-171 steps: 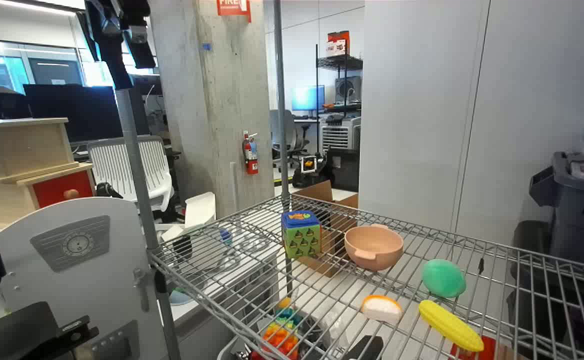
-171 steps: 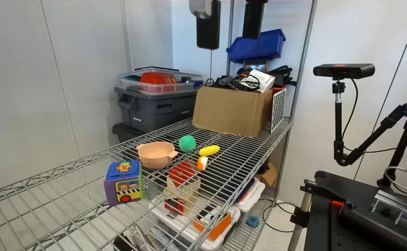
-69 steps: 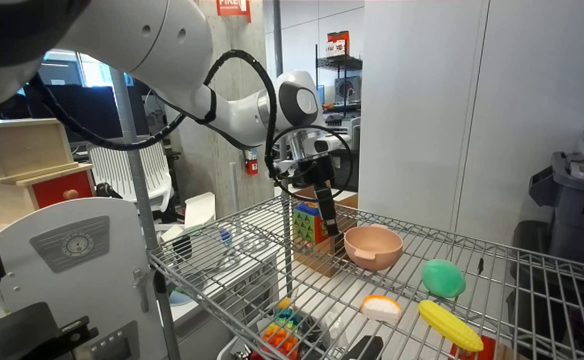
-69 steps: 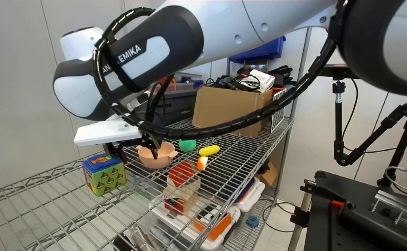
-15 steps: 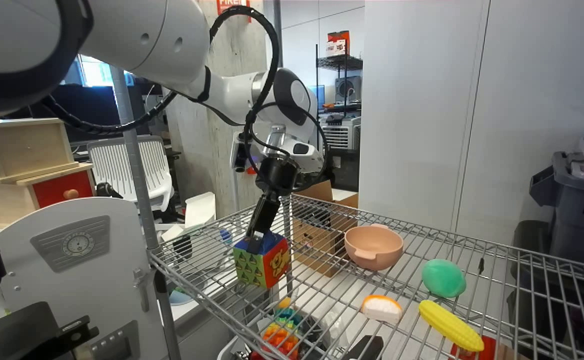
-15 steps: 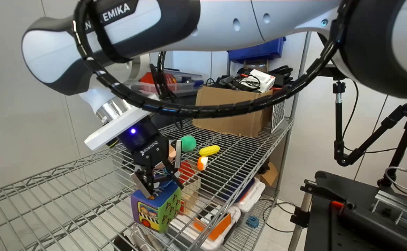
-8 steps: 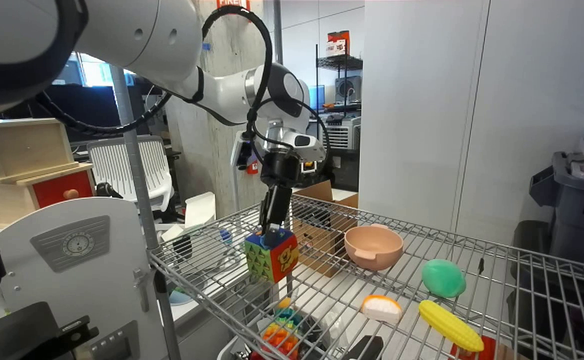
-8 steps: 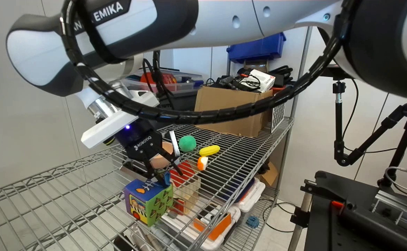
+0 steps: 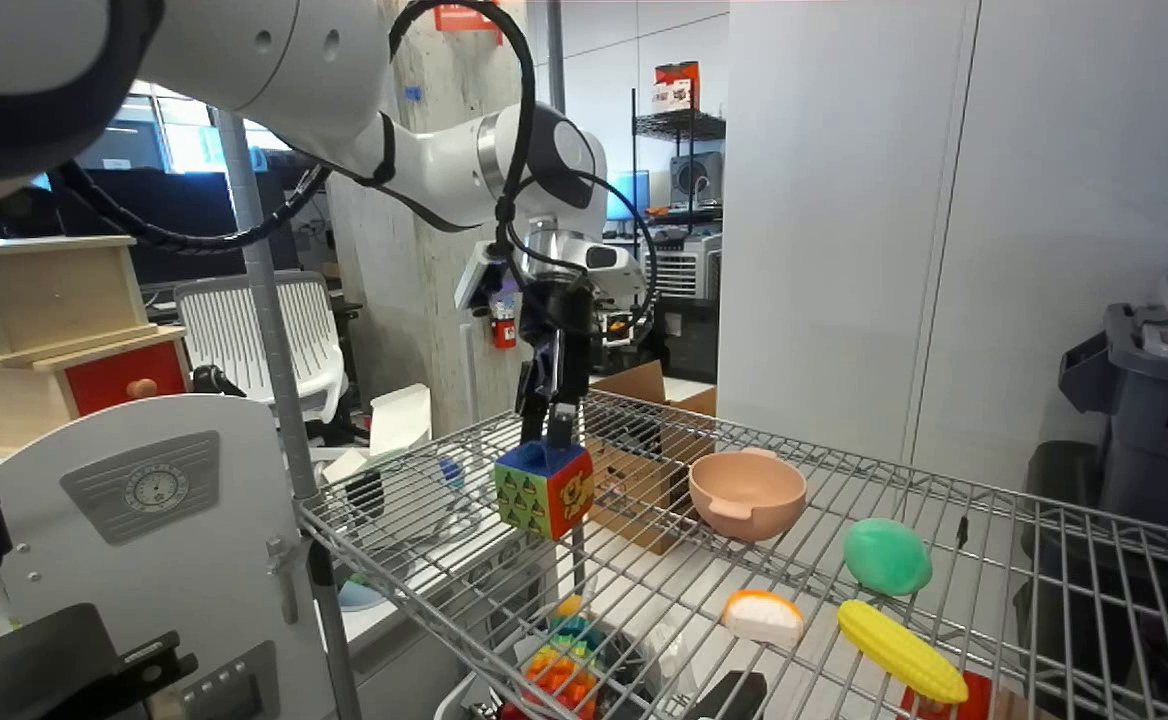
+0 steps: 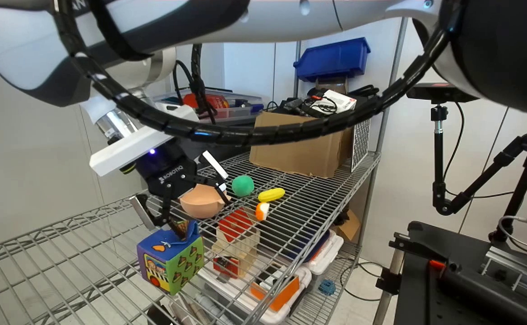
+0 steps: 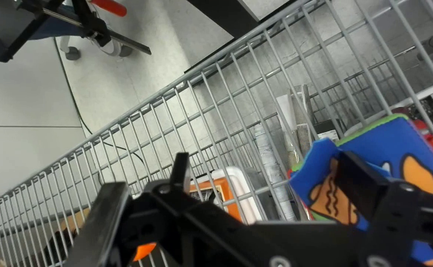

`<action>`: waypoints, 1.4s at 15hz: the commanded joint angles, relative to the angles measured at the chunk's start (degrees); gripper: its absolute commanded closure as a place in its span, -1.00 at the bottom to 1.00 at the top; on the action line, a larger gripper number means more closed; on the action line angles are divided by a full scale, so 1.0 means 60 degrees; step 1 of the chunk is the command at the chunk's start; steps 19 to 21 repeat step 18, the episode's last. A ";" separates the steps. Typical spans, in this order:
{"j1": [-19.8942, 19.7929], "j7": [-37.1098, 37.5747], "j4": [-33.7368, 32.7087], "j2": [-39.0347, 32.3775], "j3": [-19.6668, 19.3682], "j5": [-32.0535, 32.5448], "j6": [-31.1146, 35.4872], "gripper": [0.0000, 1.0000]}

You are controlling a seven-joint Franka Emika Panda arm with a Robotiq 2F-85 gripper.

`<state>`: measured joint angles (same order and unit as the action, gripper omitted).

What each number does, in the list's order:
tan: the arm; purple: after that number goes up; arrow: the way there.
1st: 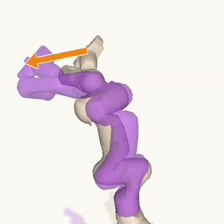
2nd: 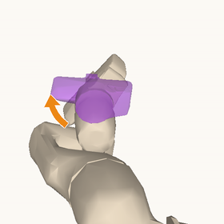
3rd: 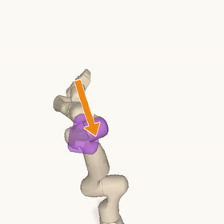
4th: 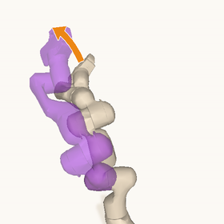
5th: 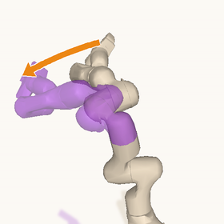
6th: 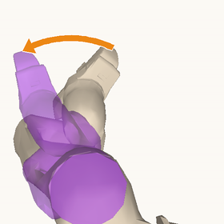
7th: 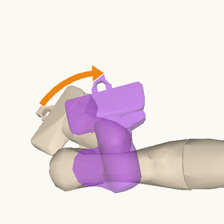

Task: Move the toy box closer to you

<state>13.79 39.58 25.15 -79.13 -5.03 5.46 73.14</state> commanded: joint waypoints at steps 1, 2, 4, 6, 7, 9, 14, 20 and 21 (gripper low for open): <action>0.0051 -0.0473 -0.0004 0.0242 -0.0025 0.0070 -0.0047 -1.00; 0.0052 -0.0571 -0.0005 0.0281 -0.0022 0.0066 -0.0053 -1.00; 0.0034 -0.0753 -0.0005 0.0366 -0.0013 0.0055 0.0117 -1.00; 0.0007 -0.1007 -0.0009 0.0470 0.0005 0.0043 0.0437 -1.00; -0.0003 -0.1129 -0.0018 0.0512 0.0012 0.0035 0.0652 -1.00; -0.0013 -0.1359 -0.0021 0.0600 0.0012 0.0035 0.1072 -1.00; -0.0001 -0.1254 0.0030 0.0552 -0.0015 -0.0014 0.1214 -1.00; -0.0001 -0.1253 0.0063 0.0511 -0.0016 -0.0014 0.1214 -1.00; -0.0001 -0.1253 0.0063 0.0511 -0.0016 -0.0014 0.1214 -1.00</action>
